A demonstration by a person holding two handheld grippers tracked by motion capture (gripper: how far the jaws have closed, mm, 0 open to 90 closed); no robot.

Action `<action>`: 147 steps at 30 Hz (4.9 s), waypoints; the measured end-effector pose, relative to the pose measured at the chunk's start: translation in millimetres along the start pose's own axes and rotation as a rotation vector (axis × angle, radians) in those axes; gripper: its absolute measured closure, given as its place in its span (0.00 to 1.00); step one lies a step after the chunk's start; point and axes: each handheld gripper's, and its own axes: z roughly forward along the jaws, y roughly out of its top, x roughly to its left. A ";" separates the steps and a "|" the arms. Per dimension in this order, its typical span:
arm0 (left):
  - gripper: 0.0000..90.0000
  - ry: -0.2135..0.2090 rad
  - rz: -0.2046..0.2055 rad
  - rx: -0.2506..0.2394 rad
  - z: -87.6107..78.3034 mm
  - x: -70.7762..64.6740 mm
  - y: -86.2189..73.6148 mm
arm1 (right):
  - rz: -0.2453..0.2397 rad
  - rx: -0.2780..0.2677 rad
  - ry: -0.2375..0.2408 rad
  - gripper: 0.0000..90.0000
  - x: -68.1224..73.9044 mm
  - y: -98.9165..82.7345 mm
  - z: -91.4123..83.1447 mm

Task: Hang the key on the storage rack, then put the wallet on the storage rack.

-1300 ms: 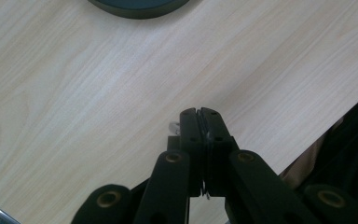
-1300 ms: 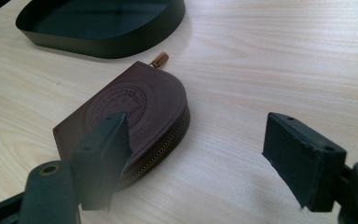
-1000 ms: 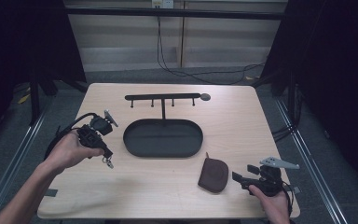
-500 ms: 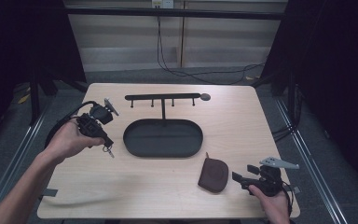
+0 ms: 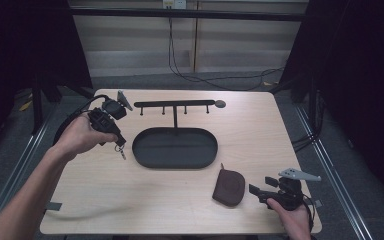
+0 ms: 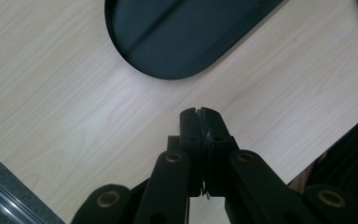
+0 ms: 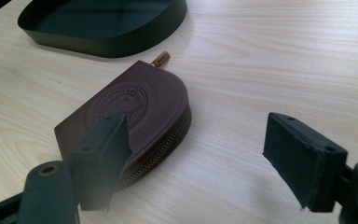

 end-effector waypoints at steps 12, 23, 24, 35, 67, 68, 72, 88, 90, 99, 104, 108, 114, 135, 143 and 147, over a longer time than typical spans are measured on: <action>0.99 0.022 0.009 -0.001 -14.5 1.8 16.9 | -0.002 -0.001 0.001 0.25 0.1 -0.2 -0.2; 0.99 0.015 0.033 0.012 -15.1 -6.3 38.6 | 0.000 0.003 0.002 0.24 -0.1 -0.2 0.2; 0.99 0.019 0.036 0.015 -14.7 -7.0 40.4 | 0.000 0.003 0.003 0.24 -0.1 -0.2 0.2; 0.99 0.021 0.010 0.021 -15.0 -0.9 65.4 | 0.004 0.001 0.008 0.24 -1.1 -0.3 -0.1; 0.99 0.022 -0.052 0.044 -2.0 24.2 102.6 | 0.007 0.007 0.016 0.24 -1.3 -0.6 -0.1; 0.99 0.023 -0.058 0.038 -2.0 25.1 102.7 | 0.006 0.007 0.017 0.24 -1.3 -0.6 0.1; 0.99 0.017 -0.056 0.038 -2.6 27.6 103.5 | 0.001 0.007 0.019 0.24 -1.0 -0.6 0.1; 0.99 0.019 -0.064 0.032 3.0 31.4 105.1 | 0.001 0.008 0.019 0.24 -0.6 -0.7 0.1; 0.99 0.018 -0.083 0.016 3.1 34.0 104.1 | -0.002 0.008 0.020 0.24 -0.6 -0.6 0.3; 0.99 0.020 -0.081 0.019 4.5 39.4 103.6 | -0.005 0.017 0.022 0.24 0.2 -0.4 1.4; 0.97 0.028 -0.105 0.007 6.4 43.7 102.6 | 0.000 0.010 0.016 0.24 -0.8 -0.8 0.1; 0.95 0.025 -0.119 0.001 5.8 44.4 100.4 | -0.005 0.015 0.020 0.24 0.0 -0.6 0.9; 0.89 0.029 -0.118 -0.016 2.2 45.9 95.0 | -0.002 0.017 0.019 0.24 0.0 -0.2 1.6; 0.57 -0.047 -0.105 -0.168 -7.3 44.4 50.0 | -0.004 0.024 0.026 0.24 -0.3 0.3 3.7; 0.52 -0.049 -0.113 -0.227 -4.7 40.0 18.3 | -0.001 0.021 0.021 0.24 0.3 -0.3 2.3; 0.47 -0.036 -0.107 -0.275 -8.8 36.6 -5.7 | 0.000 0.022 0.027 0.24 0.0 0.2 3.3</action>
